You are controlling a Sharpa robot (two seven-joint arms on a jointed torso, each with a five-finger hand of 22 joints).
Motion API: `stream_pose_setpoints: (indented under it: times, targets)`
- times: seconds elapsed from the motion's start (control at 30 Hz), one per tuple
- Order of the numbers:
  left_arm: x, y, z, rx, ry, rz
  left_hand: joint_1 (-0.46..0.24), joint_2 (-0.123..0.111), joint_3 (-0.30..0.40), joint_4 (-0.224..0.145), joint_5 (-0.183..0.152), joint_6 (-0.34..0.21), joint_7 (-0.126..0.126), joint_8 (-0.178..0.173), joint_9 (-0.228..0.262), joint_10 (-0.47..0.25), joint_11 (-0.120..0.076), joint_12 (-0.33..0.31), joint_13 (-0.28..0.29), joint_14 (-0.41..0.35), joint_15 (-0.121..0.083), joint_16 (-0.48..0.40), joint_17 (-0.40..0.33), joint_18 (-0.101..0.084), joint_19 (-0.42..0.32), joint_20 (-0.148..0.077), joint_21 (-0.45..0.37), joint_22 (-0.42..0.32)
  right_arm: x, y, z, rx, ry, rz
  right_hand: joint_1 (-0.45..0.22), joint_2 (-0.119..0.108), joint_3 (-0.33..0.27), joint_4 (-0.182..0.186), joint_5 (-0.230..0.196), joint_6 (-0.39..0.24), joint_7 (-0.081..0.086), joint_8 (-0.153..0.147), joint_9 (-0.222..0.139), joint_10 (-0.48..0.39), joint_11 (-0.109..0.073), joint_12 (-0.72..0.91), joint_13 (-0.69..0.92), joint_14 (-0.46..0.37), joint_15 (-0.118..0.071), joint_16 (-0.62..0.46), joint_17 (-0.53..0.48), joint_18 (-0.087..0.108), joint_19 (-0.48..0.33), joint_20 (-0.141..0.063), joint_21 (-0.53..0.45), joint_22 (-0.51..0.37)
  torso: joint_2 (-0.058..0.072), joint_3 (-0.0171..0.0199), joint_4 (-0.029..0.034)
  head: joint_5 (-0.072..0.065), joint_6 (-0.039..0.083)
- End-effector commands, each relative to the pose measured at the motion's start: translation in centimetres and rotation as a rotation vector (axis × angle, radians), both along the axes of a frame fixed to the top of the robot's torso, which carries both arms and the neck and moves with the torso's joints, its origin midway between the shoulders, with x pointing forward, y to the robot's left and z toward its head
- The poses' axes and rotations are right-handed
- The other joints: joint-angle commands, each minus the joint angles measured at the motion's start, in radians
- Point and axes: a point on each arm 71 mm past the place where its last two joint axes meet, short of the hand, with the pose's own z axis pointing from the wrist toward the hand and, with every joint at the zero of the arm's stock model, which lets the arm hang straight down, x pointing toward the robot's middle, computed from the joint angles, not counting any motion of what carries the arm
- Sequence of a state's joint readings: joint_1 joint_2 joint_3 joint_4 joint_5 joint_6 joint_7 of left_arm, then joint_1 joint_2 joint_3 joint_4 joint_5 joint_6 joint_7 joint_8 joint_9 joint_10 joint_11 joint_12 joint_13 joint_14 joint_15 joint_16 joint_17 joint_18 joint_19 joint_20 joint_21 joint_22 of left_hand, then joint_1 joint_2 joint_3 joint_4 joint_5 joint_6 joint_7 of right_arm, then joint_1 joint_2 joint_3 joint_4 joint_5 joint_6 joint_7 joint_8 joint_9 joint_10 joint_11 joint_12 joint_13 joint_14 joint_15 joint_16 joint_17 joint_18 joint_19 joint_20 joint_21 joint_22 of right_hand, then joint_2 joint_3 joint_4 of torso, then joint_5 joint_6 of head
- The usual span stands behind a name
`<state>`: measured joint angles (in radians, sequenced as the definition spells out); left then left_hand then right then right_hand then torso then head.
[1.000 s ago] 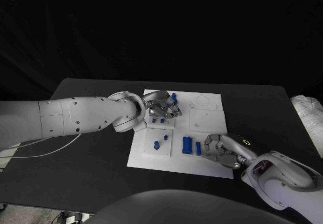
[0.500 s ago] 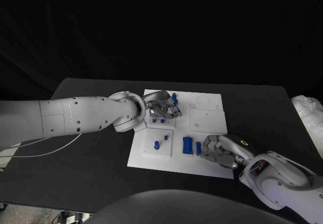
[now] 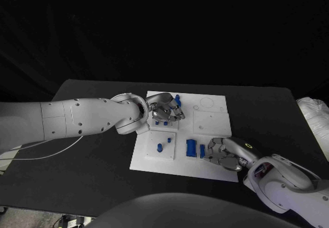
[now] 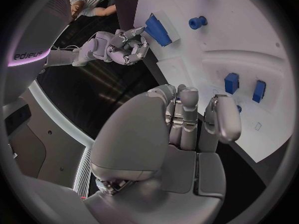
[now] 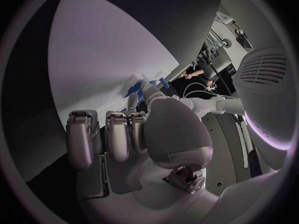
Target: Assemble the parts on the task board
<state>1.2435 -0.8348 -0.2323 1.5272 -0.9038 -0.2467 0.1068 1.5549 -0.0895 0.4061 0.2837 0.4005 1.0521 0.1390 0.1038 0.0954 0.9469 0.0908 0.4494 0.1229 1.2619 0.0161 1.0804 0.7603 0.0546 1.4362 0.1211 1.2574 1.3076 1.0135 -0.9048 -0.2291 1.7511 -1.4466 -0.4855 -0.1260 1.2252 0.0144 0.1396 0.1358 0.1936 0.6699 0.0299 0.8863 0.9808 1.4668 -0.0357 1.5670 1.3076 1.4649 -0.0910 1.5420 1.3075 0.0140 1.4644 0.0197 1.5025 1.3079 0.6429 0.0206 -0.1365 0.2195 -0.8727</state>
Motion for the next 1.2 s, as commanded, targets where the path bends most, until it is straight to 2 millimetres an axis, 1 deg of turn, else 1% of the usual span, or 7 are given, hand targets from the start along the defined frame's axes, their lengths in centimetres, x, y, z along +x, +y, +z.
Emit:
stream_pose_setpoints:
  times: [0.03,0.33,0.57,0.8,1.03,1.13,1.2]
  targets:
    - [-0.08,-0.22,-0.07,0.002,0.013,-0.013,0.012,0.000,0.008,0.000,0.004,0.002,0.001,0.007,0.002,0.004,0.002,0.005,0.001,-0.008,0.001,-0.003,-0.001,0.013,-0.005,0.001,-0.001,0.174,0.02,-0.05,-0.09,0.012,0.018,-0.016,-0.004,0.012,0.001,0.011,-0.001,-0.003,-0.005,0.005,0.002,0.104,-0.009,0.004,0.263,0.092,-0.009,-0.006,0.205,0.005,0.069,-0.005,-0.005,0.237,0.000,-0.0003,0.0003,0.000,0.000]
    - [-0.08,-0.22,-0.12,0.005,0.018,-0.013,0.013,0.001,0.009,0.000,0.004,0.002,0.001,0.007,0.002,0.005,0.002,0.005,0.001,-0.008,0.001,-0.003,-0.001,0.013,-0.005,0.001,-0.001,0.174,-0.03,-0.05,-0.20,0.024,0.055,-0.035,-0.015,0.020,-0.001,0.026,-0.012,-0.003,-0.007,0.011,0.006,0.104,-0.010,0.004,0.263,0.092,-0.011,-0.008,0.201,0.007,0.066,-0.007,-0.010,0.236,0.000,0.0001,0.0004,0.002,0.000]
    - [-0.09,-0.18,-0.29,0.008,0.022,-0.012,0.014,0.002,0.010,0.000,0.004,0.003,0.001,0.007,0.002,0.005,0.002,0.005,0.001,-0.008,0.001,-0.003,-0.001,0.013,-0.005,0.001,-0.001,0.174,0.03,-0.09,-0.35,0.024,0.081,-0.062,-0.015,0.025,0.001,0.029,-0.008,-0.002,-0.009,0.014,0.007,0.104,-0.012,0.004,0.263,0.091,-0.011,-0.010,0.198,0.008,0.064,-0.007,-0.015,0.234,0.000,-0.0002,0.0002,0.002,0.000]
    - [-0.13,-0.13,-0.36,0.009,0.024,-0.012,0.014,0.002,0.010,0.000,0.004,0.003,0.001,0.007,0.002,0.005,0.002,0.005,0.001,-0.008,0.001,-0.003,-0.001,0.013,-0.005,0.001,-0.001,0.174,0.07,0.00,-0.49,0.018,0.098,-0.074,0.015,0.014,0.008,0.007,-0.004,-0.005,-0.013,0.019,0.010,0.104,-0.016,0.004,0.263,0.090,-0.015,-0.012,0.195,0.010,0.061,-0.011,-0.022,0.231,0.000,0.0001,0.0006,0.003,0.000]
    - [-0.14,-0.12,-0.38,0.009,0.026,-0.012,0.014,0.002,0.010,0.000,0.004,0.003,0.001,0.007,0.002,0.005,0.002,0.005,0.001,-0.008,0.001,-0.003,-0.001,0.013,-0.005,0.001,-0.001,0.174,0.09,0.05,-0.57,0.012,0.107,-0.081,0.038,0.009,0.017,-0.010,0.005,-0.004,-0.014,0.021,0.011,0.104,-0.017,0.004,0.263,0.090,-0.016,-0.013,0.194,0.010,0.060,-0.012,-0.024,0.231,0.000,-0.0001,-0.0002,0.004,0.000]
    - [-0.14,-0.11,-0.39,0.010,0.026,-0.011,0.014,0.002,0.010,0.000,0.004,0.003,0.001,0.007,0.002,0.005,0.002,0.005,0.001,-0.008,0.001,-0.003,-0.001,0.013,-0.005,0.001,-0.001,0.174,0.10,0.02,-0.61,0.012,0.112,-0.088,0.046,0.011,0.022,-0.015,0.009,-0.003,-0.015,0.021,0.011,0.104,-0.017,0.004,0.263,0.090,-0.017,-0.013,0.193,0.010,0.060,-0.013,-0.024,0.231,0.000,-0.0001,-0.0004,0.004,0.000]
    - [-0.15,-0.11,-0.40,0.010,0.026,-0.012,0.014,0.002,0.010,0.000,0.004,0.003,0.001,0.007,0.002,0.005,0.002,0.005,0.001,-0.008,0.001,-0.003,-0.001,0.013,-0.005,0.001,-0.001,0.174,0.10,-0.02,-0.63,0.016,0.119,-0.091,0.057,0.014,0.031,-0.023,0.024,-0.003,-0.015,0.020,0.009,0.104,-0.018,0.004,0.263,0.090,-0.018,-0.014,0.192,0.011,0.060,-0.014,-0.025,0.231,-0.001,0.0002,-0.0005,0.005,0.000]
